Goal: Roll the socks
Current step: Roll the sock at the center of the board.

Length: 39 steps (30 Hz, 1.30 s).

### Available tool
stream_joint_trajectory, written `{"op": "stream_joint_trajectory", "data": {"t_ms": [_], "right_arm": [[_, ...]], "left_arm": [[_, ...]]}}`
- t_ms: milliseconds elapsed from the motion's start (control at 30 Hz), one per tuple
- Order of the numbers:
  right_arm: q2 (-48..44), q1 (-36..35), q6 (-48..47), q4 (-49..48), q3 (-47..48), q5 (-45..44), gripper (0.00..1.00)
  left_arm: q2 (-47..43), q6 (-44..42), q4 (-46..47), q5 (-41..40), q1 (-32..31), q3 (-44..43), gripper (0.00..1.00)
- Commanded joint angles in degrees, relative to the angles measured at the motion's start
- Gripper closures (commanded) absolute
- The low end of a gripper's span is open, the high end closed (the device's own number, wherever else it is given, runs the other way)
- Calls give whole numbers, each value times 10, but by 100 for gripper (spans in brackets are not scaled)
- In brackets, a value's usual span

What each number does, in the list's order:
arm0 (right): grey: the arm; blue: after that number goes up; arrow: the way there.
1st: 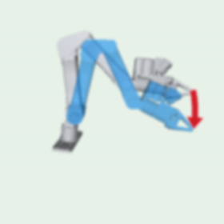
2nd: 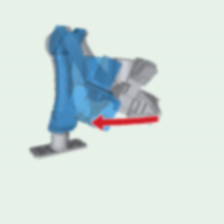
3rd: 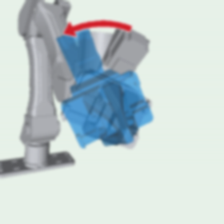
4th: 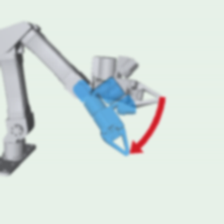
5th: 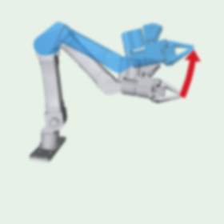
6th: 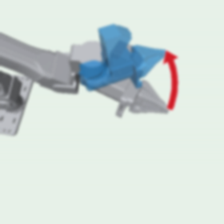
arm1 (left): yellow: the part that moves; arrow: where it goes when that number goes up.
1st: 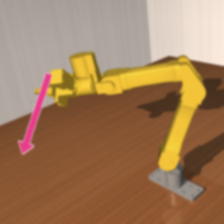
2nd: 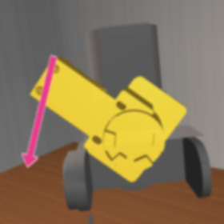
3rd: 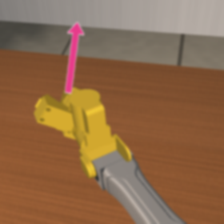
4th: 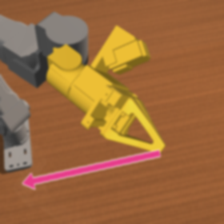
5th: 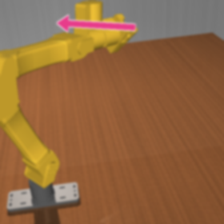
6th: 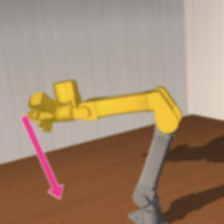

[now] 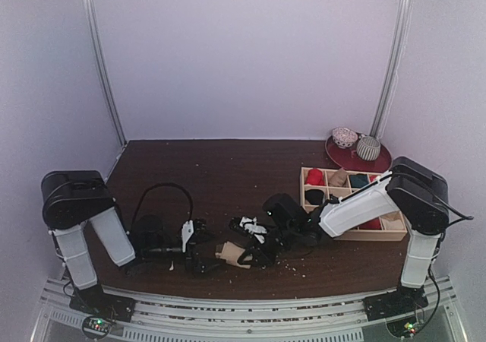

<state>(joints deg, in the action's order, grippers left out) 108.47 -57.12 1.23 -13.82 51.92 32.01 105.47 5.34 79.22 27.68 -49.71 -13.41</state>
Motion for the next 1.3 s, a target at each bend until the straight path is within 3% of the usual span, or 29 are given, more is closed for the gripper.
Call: {"op": "stream_joint_trajectory", "data": {"t_ms": [0,200,367,467,533,633,733,833,967,1067,1167,1267], "right_arm": [[61,-7,-8,182,-39,1,80],[67,-6,-11,185,-34,7,80],[66,-7,-11,186,-34,7,80],[67,-7,-11,188,-31,7,80],[67,-7,-12,188,-31,7,80],[73,-6,-12,192,-28,7,80],[80,-7,-12,204,-19,8,80],[76,-7,-8,217,-12,-11,79],[41,-5,5,210,-11,-61,61],[7,-2,13,197,-6,-81,54],[-30,-1,3,206,14,-89,52],[-70,1,-12,211,31,-95,41]], "left_arm": [[49,20,67,83,13,-21,14],[99,35,46,150,20,-67,18],[105,34,-9,143,21,-89,29],[106,28,-61,145,21,-106,47],[113,30,-77,143,22,-108,70],[123,43,-79,147,21,-107,79],[130,59,-102,142,21,-108,100],[126,89,-144,115,22,-104,100],[119,126,-259,71,21,-114,100],[121,155,-327,30,21,-111,100],[129,168,-363,6,21,-100,100],[141,176,-361,0,21,-92,100]]}}
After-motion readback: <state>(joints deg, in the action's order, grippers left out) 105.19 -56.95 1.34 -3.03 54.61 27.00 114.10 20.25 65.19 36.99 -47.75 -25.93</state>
